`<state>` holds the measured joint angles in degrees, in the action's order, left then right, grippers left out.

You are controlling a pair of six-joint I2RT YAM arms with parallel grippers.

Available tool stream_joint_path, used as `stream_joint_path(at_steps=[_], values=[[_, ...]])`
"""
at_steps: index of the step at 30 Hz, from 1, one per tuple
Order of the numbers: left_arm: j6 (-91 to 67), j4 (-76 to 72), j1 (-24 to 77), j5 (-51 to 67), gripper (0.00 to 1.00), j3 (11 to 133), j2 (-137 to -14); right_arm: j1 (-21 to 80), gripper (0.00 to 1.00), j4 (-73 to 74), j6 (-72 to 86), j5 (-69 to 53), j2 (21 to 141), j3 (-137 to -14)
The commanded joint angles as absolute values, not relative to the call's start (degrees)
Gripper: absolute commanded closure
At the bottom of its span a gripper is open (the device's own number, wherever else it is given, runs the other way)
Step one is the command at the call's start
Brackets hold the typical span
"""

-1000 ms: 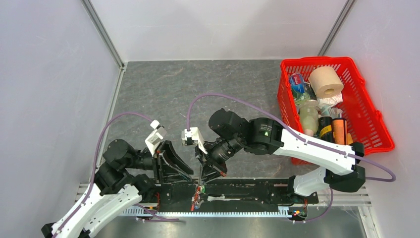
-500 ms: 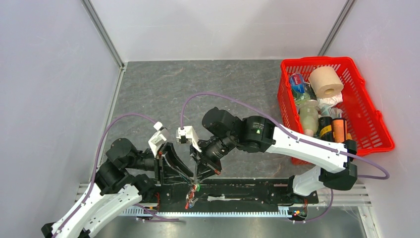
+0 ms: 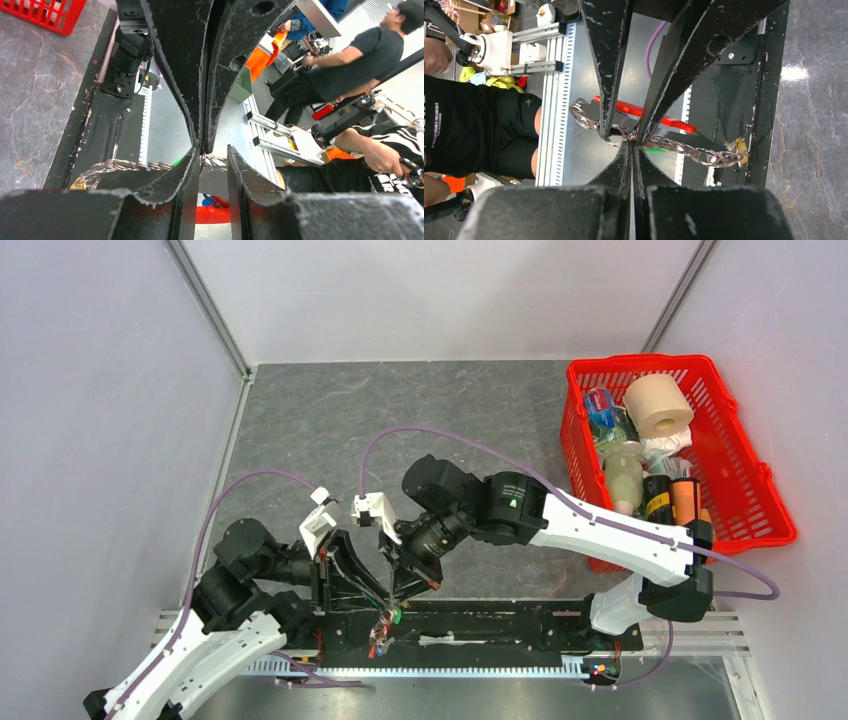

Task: Put the keys on the keyring

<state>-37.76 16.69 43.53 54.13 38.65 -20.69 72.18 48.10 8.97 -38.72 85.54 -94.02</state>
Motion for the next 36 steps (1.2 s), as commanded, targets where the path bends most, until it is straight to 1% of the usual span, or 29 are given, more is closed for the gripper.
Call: stream_joint_path(at_steps=[1, 17, 19, 22, 24, 29, 33, 34, 36], values=[[-35.8, 16.6, 43.6, 55.8, 0.68, 39.5, -20.7, 72.0, 1.00, 46.0, 9.5, -40.3, 86.2, -97.2], [-35.5, 16.6, 43.6, 56.5, 0.72, 38.5, -21.3, 71.9, 1.00, 45.9, 9.3, -40.2, 86.1, -98.2], [-35.3, 16.6, 43.6, 56.6, 0.75, 38.6, -21.4, 71.9, 1.00, 45.9, 9.2, -40.3, 86.2, -98.3], [-35.0, 16.6, 43.6, 56.4, 0.87, 38.7, -21.4, 71.9, 1.00, 45.9, 9.1, -40.5, 86.2, -98.3], [-34.7, 16.6, 43.6, 56.4, 0.97, 38.7, -21.4, 71.9, 1.00, 45.8, 9.0, -40.7, 86.3, -98.3], [-33.7, 16.2, 43.6, 56.0, 0.98, 38.7, -20.7, 71.9, 1.00, 45.8, 9.0, -40.7, 86.0, -98.0], [-34.6, 13.1, 43.6, 54.4, 0.98, 38.4, -19.2, 71.9, 1.00, 45.0, 9.5, -40.3, 85.1, -97.1], [-35.1, 12.0, 43.5, 53.6, 0.98, 38.3, -18.8, 71.9, 0.98, 44.3, 10.0, -39.5, 84.6, -96.8], [-35.7, 10.2, 43.6, 52.3, 0.98, 38.2, -17.9, 71.9, 0.88, 42.8, 10.9, -38.2, 83.6, -95.8]])
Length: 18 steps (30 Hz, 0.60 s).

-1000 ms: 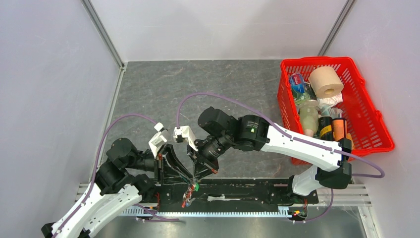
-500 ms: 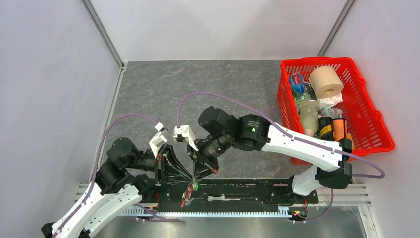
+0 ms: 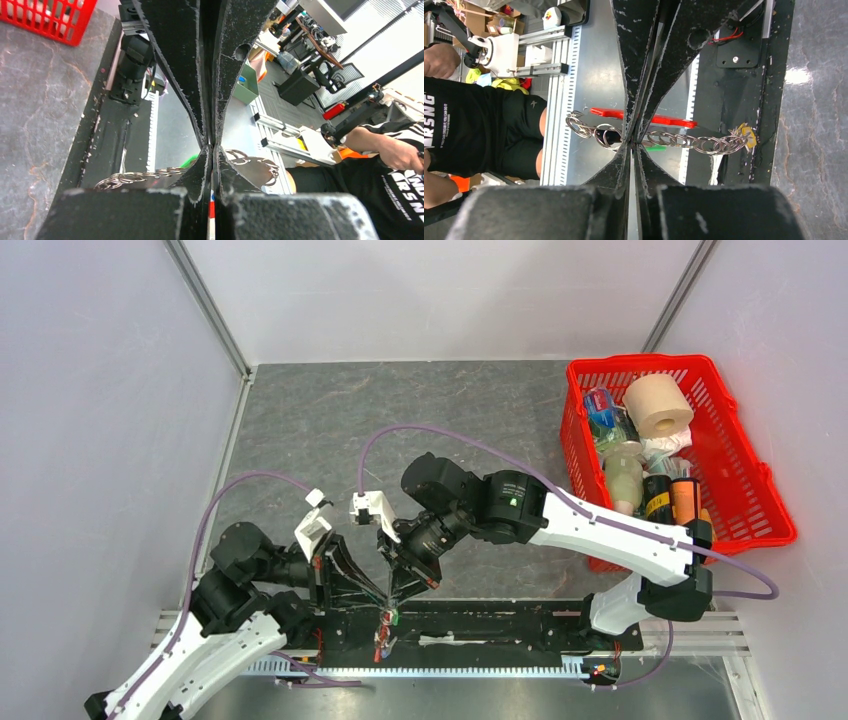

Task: Put the keys on the keyring

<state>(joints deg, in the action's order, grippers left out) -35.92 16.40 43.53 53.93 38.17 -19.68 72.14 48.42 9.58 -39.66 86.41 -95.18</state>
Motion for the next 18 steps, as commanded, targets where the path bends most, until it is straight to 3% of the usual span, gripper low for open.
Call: stream_joint_path(at_steps=[1, 3, 9, 18], values=[[-35.5, 9.7, 43.6, 51.6, 0.98, 38.3, -17.3, 71.9, 0.84, 42.0, 11.4, -37.8, 82.9, -95.5], [-35.4, 8.8, 43.6, 50.5, 0.98, 38.3, -16.2, 71.9, 0.72, 40.4, 12.4, -36.6, 81.4, -94.5], [-35.4, 5.7, 43.6, 48.2, 0.98, 39.0, -14.4, 71.9, 0.53, 37.2, 13.9, -31.8, 77.0, -92.7], [-36.8, -2.2, 43.5, 43.6, 0.98, 38.9, -12.9, 71.9, 0.51, 35.3, 14.3, -32.0, 76.1, -92.5]])
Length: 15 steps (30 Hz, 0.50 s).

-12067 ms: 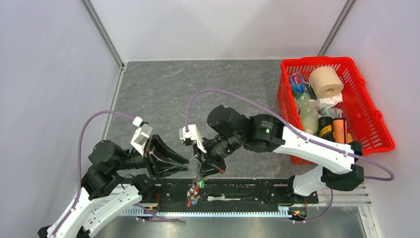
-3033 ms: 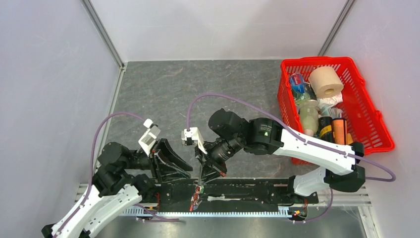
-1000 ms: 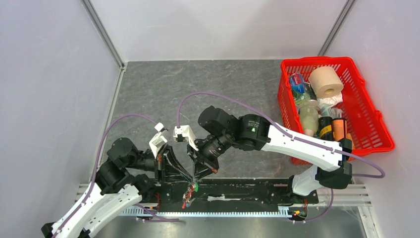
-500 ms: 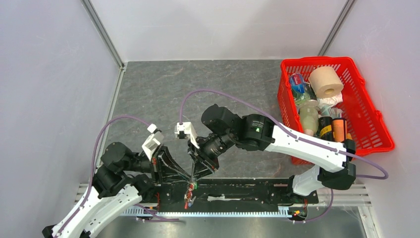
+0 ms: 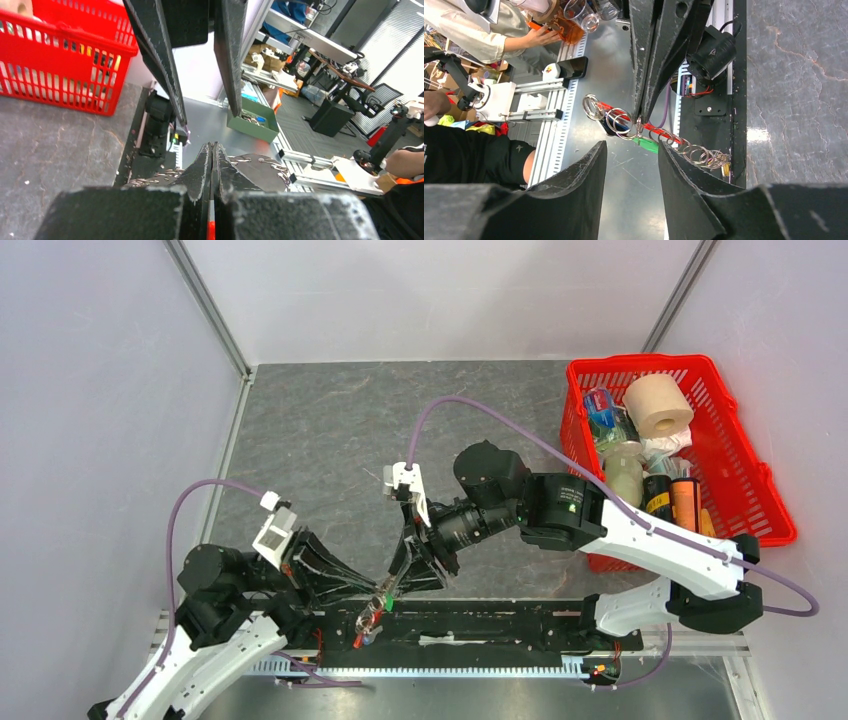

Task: Put the keys on the keyring

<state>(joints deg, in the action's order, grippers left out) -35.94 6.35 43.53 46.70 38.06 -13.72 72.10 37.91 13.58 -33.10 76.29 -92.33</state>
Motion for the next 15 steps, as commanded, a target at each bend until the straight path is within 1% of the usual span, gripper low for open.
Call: stream_joint_path(at_steps=[1, 4, 9, 15], values=[[-37.0, -3.1, 43.6, 43.1, 0.98, 38.8, -12.8, 71.9, 0.52, 35.3, 14.3, -31.9, 76.2, -92.5], [-37.2, -4.9, 43.6, 41.7, 0.98, 38.4, -12.5, 71.9, 0.55, 35.1, 14.6, -31.6, 76.3, -92.8], [-38.1, -7.9, 43.6, 41.4, 0.98, 38.1, -12.9, 71.9, 0.57, 34.1, 15.0, -31.3, 76.4, -93.0], [-38.6, -9.1, 43.6, 41.4, 0.98, 37.7, -13.3, 71.9, 0.61, 32.4, 15.7, -30.9, 76.5, -92.8]])
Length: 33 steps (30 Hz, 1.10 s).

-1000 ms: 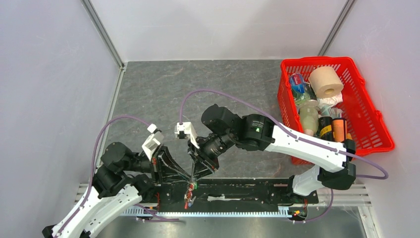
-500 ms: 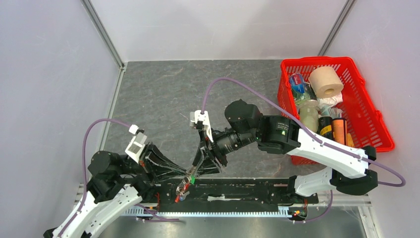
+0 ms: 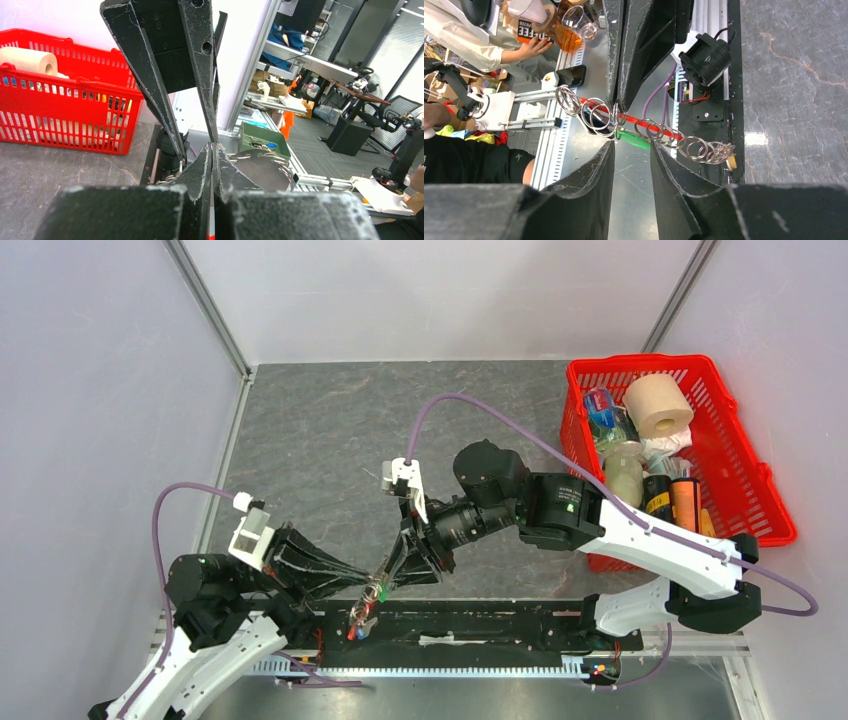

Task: Put the keys on the keyring

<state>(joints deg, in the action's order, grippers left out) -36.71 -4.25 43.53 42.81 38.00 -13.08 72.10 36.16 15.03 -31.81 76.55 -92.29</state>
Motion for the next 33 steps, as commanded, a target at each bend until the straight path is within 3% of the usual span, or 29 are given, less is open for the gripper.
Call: stream_joint_path(at_steps=[1, 16, 25, 33], values=[[-38.7, -9.3, 43.6, 41.4, 0.98, 37.7, -13.3, 71.9, 0.62, 32.0, 15.9, -30.8, 76.4, -92.7], [-38.8, -9.3, 43.6, 39.7, 0.98, 37.4, -12.2, 72.0, 0.75, 30.4, 16.6, -31.7, 76.3, -92.7], [-38.5, -10.0, 43.6, 37.1, 0.98, 37.2, -11.7, 72.2, 1.00, 30.1, 16.8, -32.7, 76.4, -92.1], [-38.8, -11.1, 43.6, 35.0, 0.98, 36.6, -10.9, 72.5, 1.00, 26.2, 17.8, -32.4, 74.5, -88.8]])
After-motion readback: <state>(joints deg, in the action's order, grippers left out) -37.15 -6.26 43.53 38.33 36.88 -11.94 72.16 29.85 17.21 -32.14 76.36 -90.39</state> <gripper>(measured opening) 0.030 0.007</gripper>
